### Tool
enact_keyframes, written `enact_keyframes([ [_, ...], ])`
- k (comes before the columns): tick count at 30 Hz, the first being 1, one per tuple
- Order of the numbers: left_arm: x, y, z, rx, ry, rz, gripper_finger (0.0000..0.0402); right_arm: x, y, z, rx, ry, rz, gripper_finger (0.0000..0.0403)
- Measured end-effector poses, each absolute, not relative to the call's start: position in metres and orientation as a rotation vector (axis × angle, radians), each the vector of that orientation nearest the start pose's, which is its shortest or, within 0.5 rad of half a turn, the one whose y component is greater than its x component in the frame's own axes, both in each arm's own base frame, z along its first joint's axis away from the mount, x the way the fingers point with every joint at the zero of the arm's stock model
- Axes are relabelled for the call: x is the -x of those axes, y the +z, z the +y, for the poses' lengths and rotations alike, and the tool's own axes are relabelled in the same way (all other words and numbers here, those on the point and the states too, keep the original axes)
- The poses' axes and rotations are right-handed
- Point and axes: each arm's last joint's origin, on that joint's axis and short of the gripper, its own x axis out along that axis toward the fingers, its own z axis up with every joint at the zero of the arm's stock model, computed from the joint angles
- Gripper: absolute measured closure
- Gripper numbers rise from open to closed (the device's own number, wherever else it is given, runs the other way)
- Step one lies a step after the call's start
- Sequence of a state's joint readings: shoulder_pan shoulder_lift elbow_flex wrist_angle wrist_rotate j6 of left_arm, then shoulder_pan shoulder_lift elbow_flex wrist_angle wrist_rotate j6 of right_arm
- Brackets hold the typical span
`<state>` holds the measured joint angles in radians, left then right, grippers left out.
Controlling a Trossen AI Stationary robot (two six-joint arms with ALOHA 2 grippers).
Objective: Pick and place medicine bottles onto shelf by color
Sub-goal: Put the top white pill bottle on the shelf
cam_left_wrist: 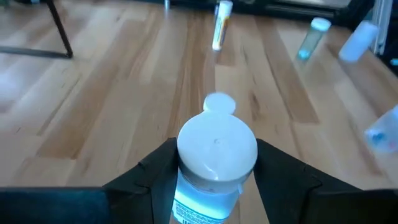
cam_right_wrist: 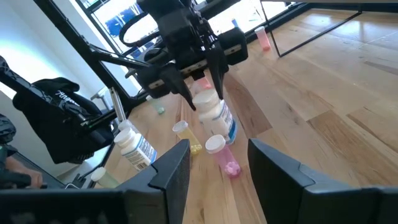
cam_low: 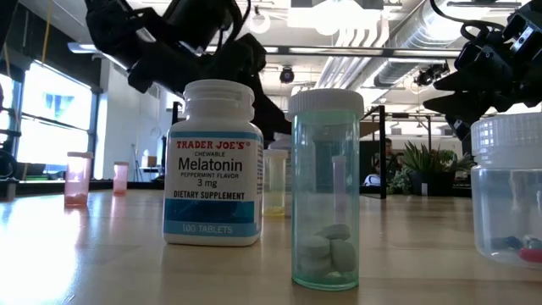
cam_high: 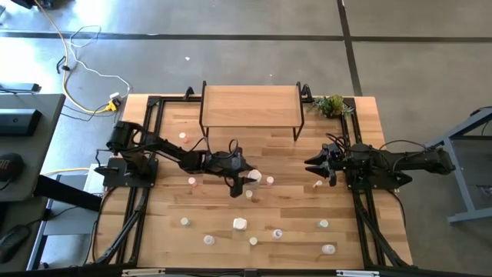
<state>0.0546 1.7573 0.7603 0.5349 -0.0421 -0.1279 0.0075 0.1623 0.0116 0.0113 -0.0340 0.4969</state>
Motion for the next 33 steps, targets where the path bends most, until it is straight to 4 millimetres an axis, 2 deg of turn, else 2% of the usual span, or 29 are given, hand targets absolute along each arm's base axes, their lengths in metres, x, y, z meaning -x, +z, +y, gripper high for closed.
enact_keyframes([
  [5, -0.336, 0.168, 0.027, 0.140, 0.207, 0.386, 0.0230, -0.106, 0.155, 0.002, -0.498, 0.006, 0.147, 0.0249],
  [11, -0.330, 0.211, 0.046, 0.132, 0.274, 0.311, 0.0230, -0.107, 0.155, 0.002, -0.498, 0.006, 0.147, 0.0249],
  [16, -0.314, 0.253, 0.068, 0.093, 0.337, 0.243, 0.0231, -0.107, 0.155, 0.002, -0.498, 0.006, 0.148, 0.0249],
  [24, -0.282, 0.306, 0.110, 0.007, 0.482, 0.232, 0.0231, -0.107, 0.155, 0.002, -0.498, 0.006, 0.148, 0.0249],
  [29, -0.261, 0.327, 0.139, -0.062, 0.581, 0.264, 0.0231, -0.107, 0.155, 0.002, -0.498, 0.006, 0.148, 0.0249],
  [33, -0.245, 0.332, 0.162, -0.067, 0.629, 0.318, 0.0231, -0.107, 0.155, 0.002, -0.498, 0.006, 0.148, 0.0249],
])
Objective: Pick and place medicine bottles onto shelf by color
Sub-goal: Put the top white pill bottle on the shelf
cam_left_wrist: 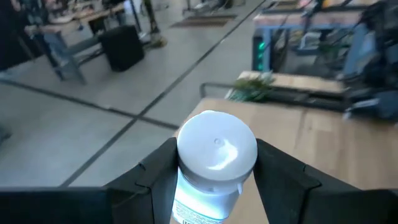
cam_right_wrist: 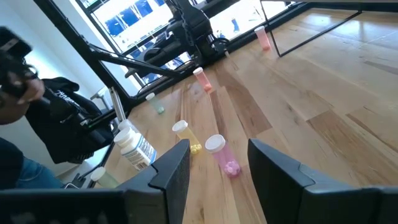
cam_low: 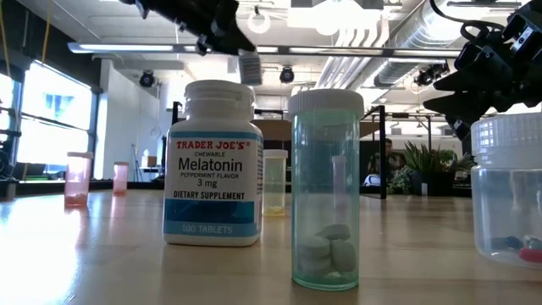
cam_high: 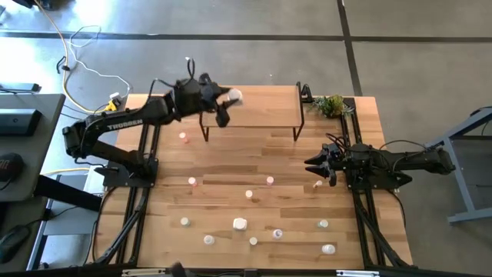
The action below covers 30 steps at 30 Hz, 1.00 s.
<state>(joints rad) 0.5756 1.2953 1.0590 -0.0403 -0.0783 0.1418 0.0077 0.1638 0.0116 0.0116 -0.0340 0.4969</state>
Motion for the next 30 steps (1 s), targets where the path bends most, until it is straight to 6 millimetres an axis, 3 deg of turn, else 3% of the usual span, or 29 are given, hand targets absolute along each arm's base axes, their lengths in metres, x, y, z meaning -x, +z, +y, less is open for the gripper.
enact_keyframes([
  [9, -0.203, 0.325, 0.206, 0.079, 0.641, 0.395, 0.0231, -0.107, 0.155, 0.002, -0.498, 0.006, 0.148, 0.0249],
  [16, -0.184, 0.319, 0.219, 0.141, 0.640, 0.435, 0.0231, -0.107, 0.155, 0.002, -0.498, 0.006, 0.148, 0.0249],
  [30, -0.194, 0.290, 0.240, 0.144, 0.624, 0.532, 0.0231, -0.107, 0.155, 0.002, -0.498, 0.006, 0.148, 0.0249],
])
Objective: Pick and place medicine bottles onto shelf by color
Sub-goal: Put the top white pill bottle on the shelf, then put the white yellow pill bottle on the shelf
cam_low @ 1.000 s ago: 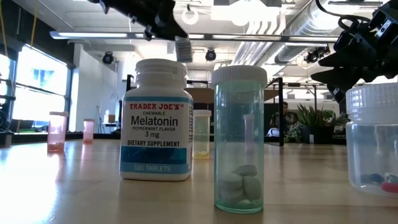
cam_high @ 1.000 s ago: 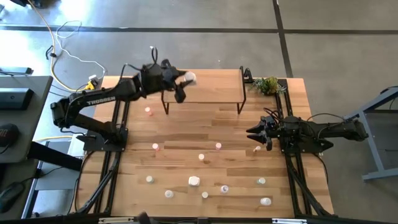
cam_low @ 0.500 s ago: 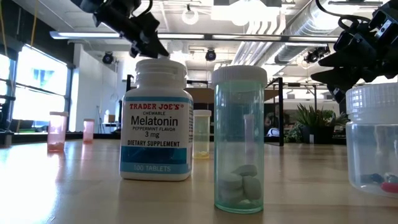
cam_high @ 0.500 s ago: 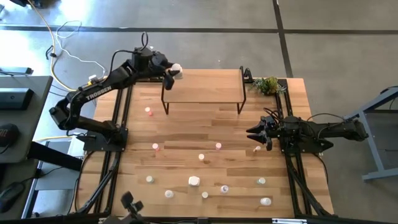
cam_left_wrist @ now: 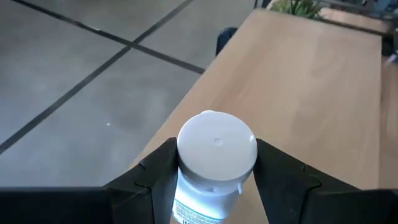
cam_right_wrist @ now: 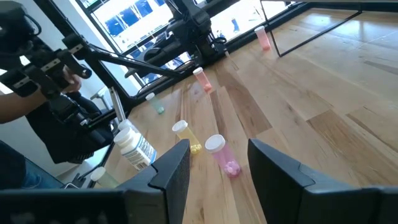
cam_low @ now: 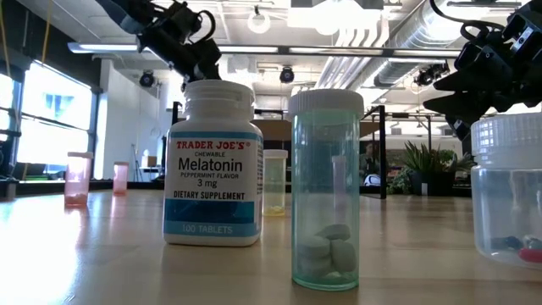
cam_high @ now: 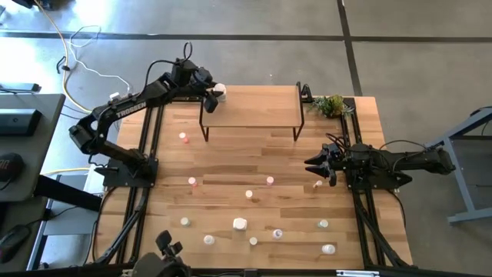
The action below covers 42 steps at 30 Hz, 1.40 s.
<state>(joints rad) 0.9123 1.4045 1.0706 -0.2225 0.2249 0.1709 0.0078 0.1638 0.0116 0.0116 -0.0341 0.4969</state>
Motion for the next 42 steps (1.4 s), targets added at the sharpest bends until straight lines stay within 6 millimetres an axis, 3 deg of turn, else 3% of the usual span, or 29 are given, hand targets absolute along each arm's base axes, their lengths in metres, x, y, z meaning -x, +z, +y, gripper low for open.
enact_keyframes([
  [13, -0.200, 0.279, 0.250, 0.155, 0.618, 0.536, 0.0227, -0.107, 0.155, 0.002, -0.498, 0.005, 0.148, 0.0249],
  [25, -0.199, 0.282, 0.249, 0.152, 0.659, 0.520, 0.0139, -0.107, 0.155, 0.002, -0.498, 0.006, 0.149, 0.0249],
  [31, -0.197, 0.289, 0.246, 0.152, 0.671, 0.493, 0.0116, -0.107, 0.155, 0.002, -0.498, 0.006, 0.149, 0.0249],
  [42, -0.183, 0.319, 0.229, 0.133, 0.686, 0.393, 0.0115, -0.107, 0.155, 0.002, -0.498, 0.005, 0.149, 0.0249],
])
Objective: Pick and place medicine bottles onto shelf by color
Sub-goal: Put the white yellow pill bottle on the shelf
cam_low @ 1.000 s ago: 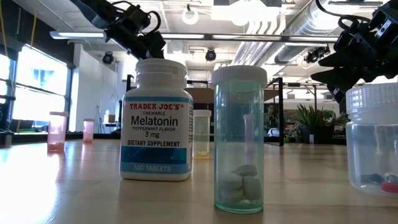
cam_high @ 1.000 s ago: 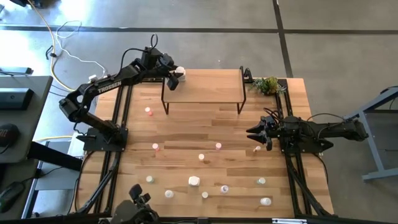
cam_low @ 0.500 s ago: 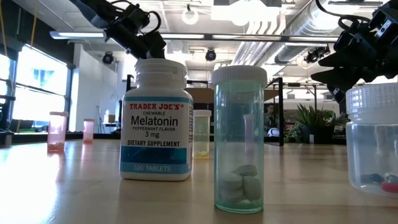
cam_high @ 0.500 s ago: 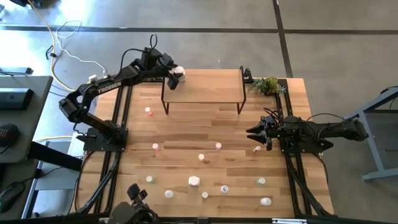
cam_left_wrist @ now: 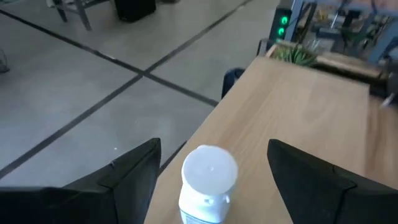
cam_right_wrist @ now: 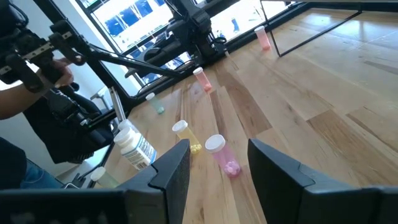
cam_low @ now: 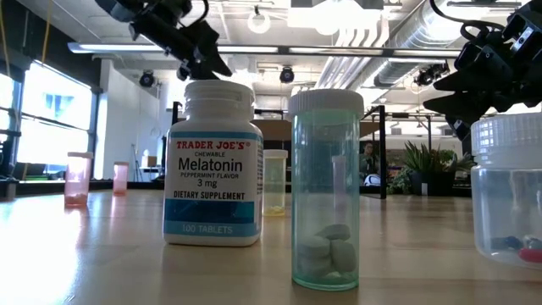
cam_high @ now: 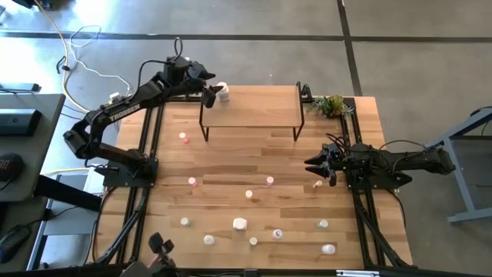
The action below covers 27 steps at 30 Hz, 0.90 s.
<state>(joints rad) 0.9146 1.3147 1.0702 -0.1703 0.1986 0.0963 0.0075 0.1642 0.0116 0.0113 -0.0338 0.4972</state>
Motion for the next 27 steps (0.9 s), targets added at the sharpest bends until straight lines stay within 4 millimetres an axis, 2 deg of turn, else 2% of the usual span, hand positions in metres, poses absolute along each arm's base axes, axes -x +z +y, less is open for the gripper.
enact_keyframes([
  [7, -0.178, 0.342, 0.204, 0.144, 0.657, 0.311, 0.0117, -0.107, 0.155, 0.002, -0.498, 0.006, 0.149, 0.0249],
  [12, -0.185, 0.354, 0.181, 0.119, 0.556, 0.273, 0.0115, -0.107, 0.155, 0.002, -0.498, 0.006, 0.149, 0.0249],
  [27, -0.228, 0.359, 0.101, 0.173, 0.089, 0.265, 0.0115, -0.107, 0.155, 0.002, -0.498, 0.005, 0.149, 0.0249],
])
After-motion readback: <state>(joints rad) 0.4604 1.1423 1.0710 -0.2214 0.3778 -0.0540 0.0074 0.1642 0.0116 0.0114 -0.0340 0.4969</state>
